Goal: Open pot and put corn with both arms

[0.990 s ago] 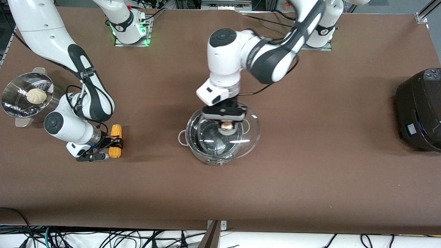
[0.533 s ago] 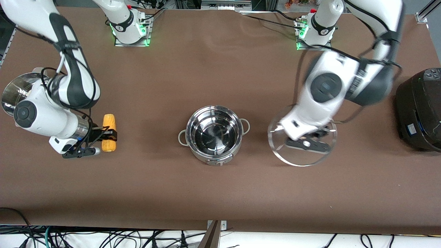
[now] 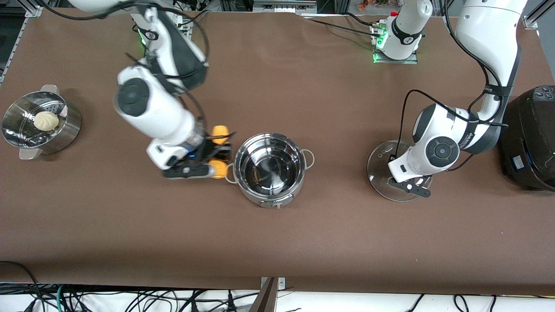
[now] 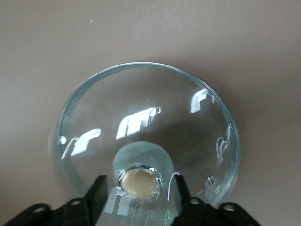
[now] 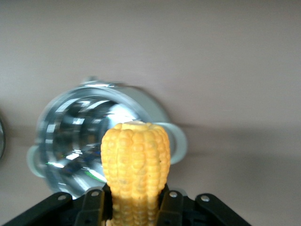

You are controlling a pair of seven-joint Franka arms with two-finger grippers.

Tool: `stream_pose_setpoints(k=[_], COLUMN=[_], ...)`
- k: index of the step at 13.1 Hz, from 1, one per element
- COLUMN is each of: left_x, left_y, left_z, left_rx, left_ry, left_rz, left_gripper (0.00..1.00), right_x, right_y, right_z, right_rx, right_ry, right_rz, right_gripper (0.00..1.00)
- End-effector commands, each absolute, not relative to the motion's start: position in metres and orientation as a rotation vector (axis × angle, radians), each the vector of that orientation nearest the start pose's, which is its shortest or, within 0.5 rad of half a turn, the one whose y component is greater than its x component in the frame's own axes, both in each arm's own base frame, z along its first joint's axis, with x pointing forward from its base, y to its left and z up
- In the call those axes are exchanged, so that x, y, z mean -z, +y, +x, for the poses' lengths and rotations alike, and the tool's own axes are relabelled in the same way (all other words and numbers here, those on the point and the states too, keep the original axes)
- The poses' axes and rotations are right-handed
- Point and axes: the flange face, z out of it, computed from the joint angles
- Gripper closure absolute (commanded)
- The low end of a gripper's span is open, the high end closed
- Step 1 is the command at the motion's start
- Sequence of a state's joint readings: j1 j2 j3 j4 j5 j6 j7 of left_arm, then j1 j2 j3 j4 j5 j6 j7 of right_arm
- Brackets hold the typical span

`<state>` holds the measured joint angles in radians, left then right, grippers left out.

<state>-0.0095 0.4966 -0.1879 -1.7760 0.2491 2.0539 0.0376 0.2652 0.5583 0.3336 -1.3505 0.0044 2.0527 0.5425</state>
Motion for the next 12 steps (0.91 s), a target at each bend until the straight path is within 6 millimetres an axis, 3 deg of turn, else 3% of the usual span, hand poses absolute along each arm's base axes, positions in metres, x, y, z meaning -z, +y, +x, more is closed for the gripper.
stream_pose_setpoints(k=[1, 4, 6, 7, 8, 9, 11, 12], left_x=[-0.359, -0.469, -0.532, -0.559, -0.582, -0.592, -0.591, -0.577], left_y=[-0.106, -0.107, -0.095, -0.094, -0.089, -0.084, -0.079, -0.077], left_z=[0.613, 0.604, 0.591, 0.578, 0.568, 0.564, 0.554, 0.547], left_rx=[-0.287, -0.288, -0.324, -0.328, -0.273, -0.249, -0.197, -0.195], left_ry=[0.517, 0.434, 0.375, 0.368, 0.34, 0.32, 0.32, 0.313], left_rz=[-2.934, -2.962, -3.015, -3.025, -3.065, -3.134, -3.145, -3.14], left_gripper=[0.0, 0.0, 0.0, 0.0, 0.0, 0.0, 0.0, 0.0], right_x=[-0.395, -0.355, -0.332, -0.323, -0.314, -0.31, -0.321, -0.343], right_y=[0.423, 0.442, 0.449, 0.45, 0.449, 0.45, 0.461, 0.456], right_z=[0.649, 0.651, 0.649, 0.648, 0.647, 0.645, 0.633, 0.628], right_rx=[0.134, 0.17, 0.154, 0.139, 0.122, 0.119, 0.103, 0.058], right_ry=[0.055, 0.037, 0.032, 0.036, 0.036, 0.024, -0.02, -0.029], right_rz=[-2.898, -2.888, -2.888, -2.893, -2.901, -2.916, -2.933, -2.962], right_gripper=[1.0, 1.0, 1.0, 0.91, 0.31, 0.0, 0.0, 0.0])
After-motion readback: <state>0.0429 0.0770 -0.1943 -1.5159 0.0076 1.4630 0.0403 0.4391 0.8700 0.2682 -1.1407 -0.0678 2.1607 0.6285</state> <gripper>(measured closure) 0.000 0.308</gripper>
